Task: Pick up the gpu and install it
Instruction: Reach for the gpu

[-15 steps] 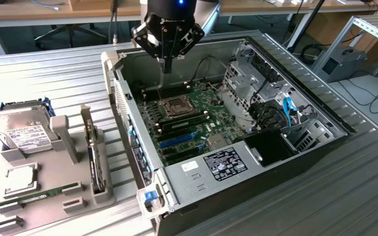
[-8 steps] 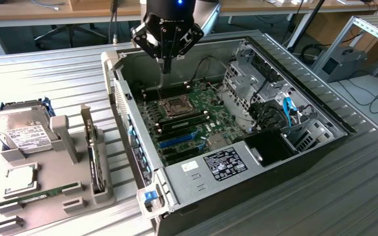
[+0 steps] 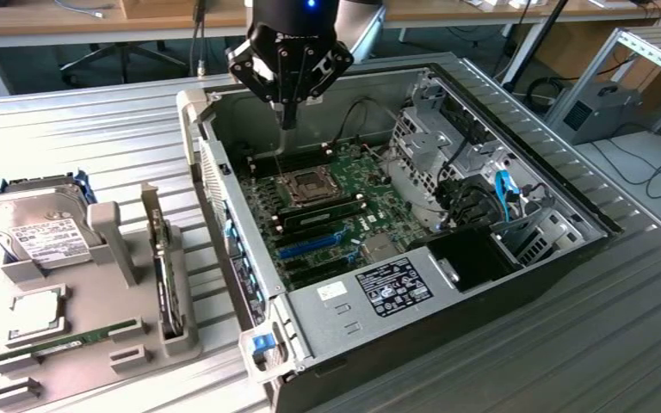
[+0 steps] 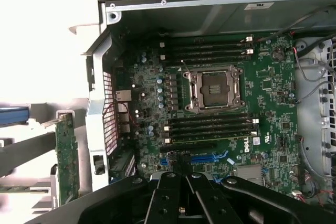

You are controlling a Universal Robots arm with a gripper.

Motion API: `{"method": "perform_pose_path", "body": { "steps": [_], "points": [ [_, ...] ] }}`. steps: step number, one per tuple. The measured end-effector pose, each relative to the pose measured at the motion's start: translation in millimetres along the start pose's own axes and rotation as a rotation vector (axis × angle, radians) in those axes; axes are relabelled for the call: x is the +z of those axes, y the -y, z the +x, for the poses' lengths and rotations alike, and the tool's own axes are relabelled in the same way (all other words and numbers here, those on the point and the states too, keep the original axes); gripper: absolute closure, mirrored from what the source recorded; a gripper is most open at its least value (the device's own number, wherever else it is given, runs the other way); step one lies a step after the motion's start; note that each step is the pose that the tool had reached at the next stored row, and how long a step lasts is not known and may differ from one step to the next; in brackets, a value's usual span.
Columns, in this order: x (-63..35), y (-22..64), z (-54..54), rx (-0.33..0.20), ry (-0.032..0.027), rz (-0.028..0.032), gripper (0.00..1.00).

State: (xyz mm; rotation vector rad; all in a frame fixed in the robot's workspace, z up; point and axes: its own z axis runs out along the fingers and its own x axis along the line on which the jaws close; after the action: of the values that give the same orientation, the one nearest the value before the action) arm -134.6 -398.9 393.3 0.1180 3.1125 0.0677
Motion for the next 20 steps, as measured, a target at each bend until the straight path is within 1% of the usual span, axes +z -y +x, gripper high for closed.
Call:
{"method": "perform_pose_path", "body": {
  "steps": [20],
  "points": [
    [-0.2,0.7,8.6,0.000,0.0000,0.0000,0.89]
  ]
}}
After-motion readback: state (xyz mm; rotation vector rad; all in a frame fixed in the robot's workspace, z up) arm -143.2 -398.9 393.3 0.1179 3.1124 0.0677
